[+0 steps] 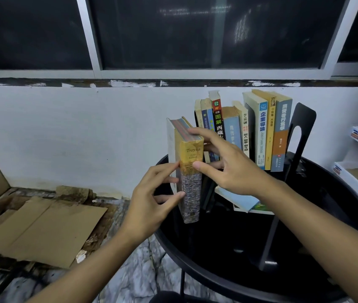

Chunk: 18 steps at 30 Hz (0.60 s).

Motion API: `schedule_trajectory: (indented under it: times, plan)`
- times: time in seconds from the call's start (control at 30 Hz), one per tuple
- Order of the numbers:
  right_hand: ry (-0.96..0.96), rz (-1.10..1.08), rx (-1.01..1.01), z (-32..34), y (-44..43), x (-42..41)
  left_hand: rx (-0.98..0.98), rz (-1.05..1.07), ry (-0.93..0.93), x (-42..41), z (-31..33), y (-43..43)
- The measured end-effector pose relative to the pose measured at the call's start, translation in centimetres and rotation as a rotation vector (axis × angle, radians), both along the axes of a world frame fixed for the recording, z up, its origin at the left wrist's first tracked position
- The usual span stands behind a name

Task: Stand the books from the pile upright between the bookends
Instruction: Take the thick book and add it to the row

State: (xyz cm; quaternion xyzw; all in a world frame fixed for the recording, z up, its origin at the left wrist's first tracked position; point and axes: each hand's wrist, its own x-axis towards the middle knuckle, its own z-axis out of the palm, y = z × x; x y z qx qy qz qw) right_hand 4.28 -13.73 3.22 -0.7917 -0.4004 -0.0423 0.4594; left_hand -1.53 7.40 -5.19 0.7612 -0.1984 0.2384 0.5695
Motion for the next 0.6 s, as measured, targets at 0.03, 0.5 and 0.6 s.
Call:
schedule_trajectory:
  times: [0.03,0.5,0.6]
  plan:
    - [-0.004,-0.008,-0.008,0.0,-0.1,-0.2,0.009,0.013,0.007,0.1,-0.1,-0.3]
    - [-0.387,-0.549,-0.064,-1.2,5.2,-2.4,0.071,0.097,0.131,-0.4,-3.2,-0.9]
    - [-0.409,-0.576,-0.05,-1.4,5.6,-2.3,0.087,0.117,0.127,-0.6,-3.3,-1.0]
